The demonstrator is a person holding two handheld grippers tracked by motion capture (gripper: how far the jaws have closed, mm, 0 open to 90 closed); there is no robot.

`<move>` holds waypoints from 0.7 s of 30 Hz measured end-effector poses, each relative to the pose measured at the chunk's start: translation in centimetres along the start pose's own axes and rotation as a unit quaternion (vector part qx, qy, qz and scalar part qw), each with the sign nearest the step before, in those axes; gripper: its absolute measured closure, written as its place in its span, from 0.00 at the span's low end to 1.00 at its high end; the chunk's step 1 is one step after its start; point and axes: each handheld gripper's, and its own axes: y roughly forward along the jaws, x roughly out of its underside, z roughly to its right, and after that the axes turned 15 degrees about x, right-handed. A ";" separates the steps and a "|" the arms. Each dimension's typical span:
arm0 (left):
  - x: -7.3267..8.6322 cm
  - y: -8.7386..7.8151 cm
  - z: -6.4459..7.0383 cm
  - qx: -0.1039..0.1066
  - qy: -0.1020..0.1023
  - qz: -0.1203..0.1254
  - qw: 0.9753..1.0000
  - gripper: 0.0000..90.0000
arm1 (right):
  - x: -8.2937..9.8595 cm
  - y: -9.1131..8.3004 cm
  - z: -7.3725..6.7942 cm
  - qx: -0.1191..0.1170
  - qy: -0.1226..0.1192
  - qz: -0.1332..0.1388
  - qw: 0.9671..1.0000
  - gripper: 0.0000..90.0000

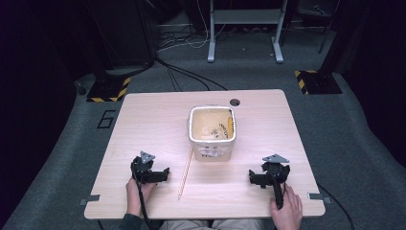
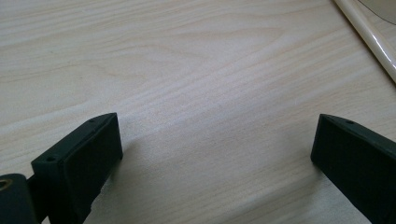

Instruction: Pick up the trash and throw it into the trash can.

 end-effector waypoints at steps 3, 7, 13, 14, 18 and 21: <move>0.0 0.0 0.0 0.003 0.002 -0.004 1.000 0.00 | 0.0 0.0 0.0 0.000 0.000 0.000 1.000 0.00; 0.0 0.0 0.1 0.005 0.002 -0.006 1.000 0.00 | 0.0 0.0 0.0 -0.002 -0.003 -0.001 1.000 0.00; -0.2 -0.4 0.5 0.017 -0.007 -0.009 1.000 0.00 | 0.0 0.0 0.0 -0.001 -0.003 -0.001 1.000 0.00; -0.3 -0.5 0.6 0.019 -0.008 -0.007 1.000 0.00 | 0.0 0.0 0.0 -0.002 -0.002 -0.001 1.000 0.00; -0.7 -1.0 1.1 0.026 -0.009 -0.004 1.000 0.00 | 0.0 0.0 0.0 -0.002 -0.003 -0.001 1.000 0.00; -1.4 -0.6 1.9 0.036 0.002 -0.008 0.999 0.00 | 0.0 0.0 0.0 -0.002 -0.003 -0.001 1.000 0.00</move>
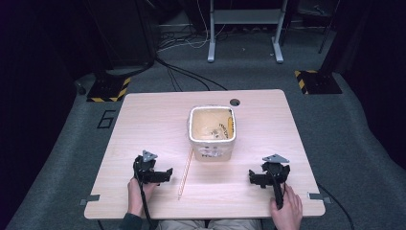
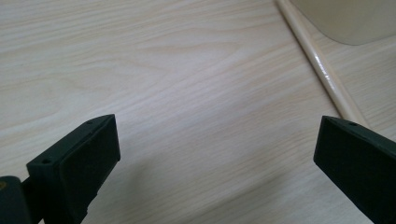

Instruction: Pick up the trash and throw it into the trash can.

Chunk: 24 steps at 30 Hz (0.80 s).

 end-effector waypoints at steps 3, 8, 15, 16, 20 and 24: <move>-0.2 0.3 0.5 0.007 -0.003 0.005 1.000 0.00 | 0.0 0.0 0.0 0.001 0.000 0.000 1.000 0.00; -0.6 0.8 1.6 0.020 0.012 -0.003 1.000 0.00 | 0.0 0.0 0.0 0.000 0.000 0.000 1.000 0.00; -1.2 1.7 3.2 0.028 0.020 -0.011 0.999 0.01 | 0.0 0.0 0.0 0.001 0.000 0.000 1.000 0.00; -1.3 1.9 3.3 0.028 0.022 -0.017 0.999 0.01 | 0.0 0.0 0.0 0.000 0.000 0.000 1.000 0.00; -1.8 3.3 4.1 0.032 0.028 -0.028 0.999 0.02 | 0.0 0.0 0.0 0.001 0.000 0.000 1.000 0.00; -2.0 4.0 4.6 0.028 0.041 -0.040 0.998 0.02 | 0.0 0.0 0.0 0.001 0.000 0.000 1.000 0.00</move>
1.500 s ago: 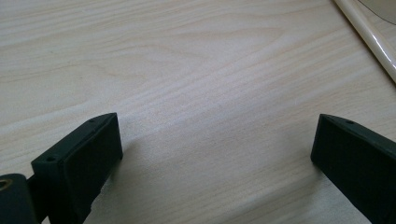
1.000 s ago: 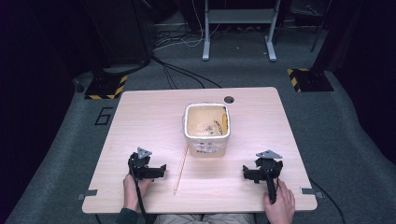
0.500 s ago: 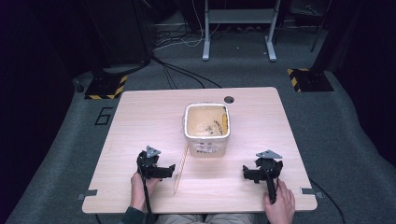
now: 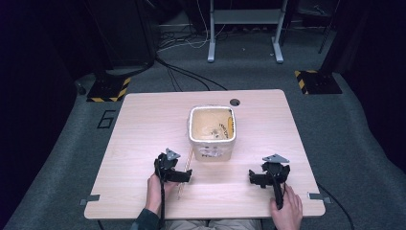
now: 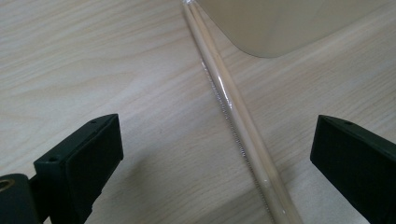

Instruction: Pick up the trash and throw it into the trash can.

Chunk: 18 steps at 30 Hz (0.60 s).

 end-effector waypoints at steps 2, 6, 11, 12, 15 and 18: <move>0.0 0.1 0.0 -0.003 0.001 0.001 1.000 0.03 | 0.0 0.0 0.0 -0.001 0.000 0.000 1.000 0.00; 0.0 0.3 0.0 -0.006 -0.003 -0.004 1.000 0.11 | 0.0 0.0 0.0 -0.001 0.000 0.000 1.000 0.00; 0.1 0.4 0.3 -0.001 0.006 -0.001 1.000 0.35 | 0.0 0.0 0.0 -0.001 0.000 0.000 1.000 0.00; 0.2 0.1 0.5 0.003 0.010 0.000 1.000 0.41 | 0.0 0.0 0.0 -0.001 0.001 0.000 1.000 0.00; 0.4 -0.3 0.3 0.000 0.007 0.002 1.000 0.64 | 0.0 0.0 0.0 -0.001 0.000 0.000 1.000 0.00; 0.7 -0.7 -0.2 -0.002 0.003 0.008 1.000 0.84 | 0.0 0.0 0.0 0.000 0.000 0.000 1.000 0.00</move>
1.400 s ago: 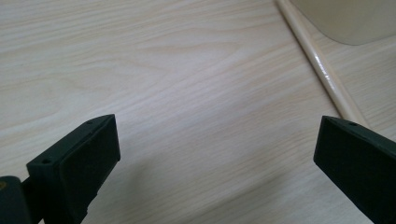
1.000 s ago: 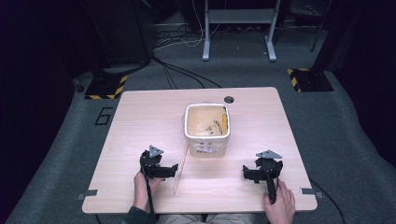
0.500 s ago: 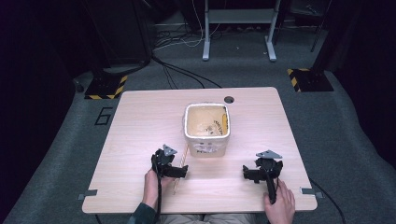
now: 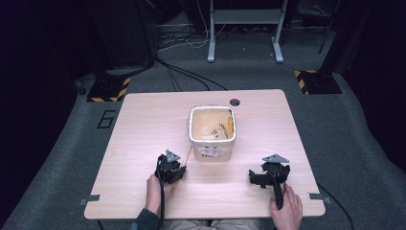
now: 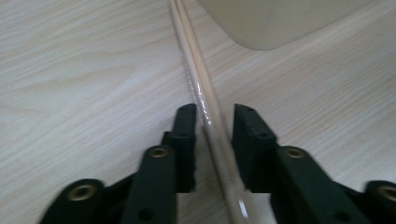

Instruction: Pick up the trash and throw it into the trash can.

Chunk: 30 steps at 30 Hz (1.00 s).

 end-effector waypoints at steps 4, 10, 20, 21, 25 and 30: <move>0.4 -0.2 -0.3 -0.013 0.001 0.014 1.000 0.88 | 0.0 0.0 0.0 0.000 0.001 0.000 1.000 0.00; 0.4 -0.3 -0.5 -0.018 0.003 0.011 1.000 0.88 | 0.0 0.0 0.0 -0.001 0.000 0.000 1.000 0.00; 0.2 -1.4 -0.8 -0.023 0.007 0.025 0.999 0.88 | 0.0 0.0 0.0 -0.001 0.000 0.000 1.000 0.00; 0.1 -1.6 -0.9 -0.022 0.006 0.025 0.999 0.88 | 0.0 0.0 0.0 -0.001 0.000 0.000 1.000 0.00; 0.0 -2.2 -1.1 -0.020 0.004 0.034 0.999 0.88 | 0.0 0.0 0.0 -0.001 0.000 0.000 1.000 0.00; -0.1 -3.0 -1.3 -0.022 0.001 0.046 0.999 0.88 | 0.0 0.0 0.0 -0.001 0.000 0.000 1.000 0.00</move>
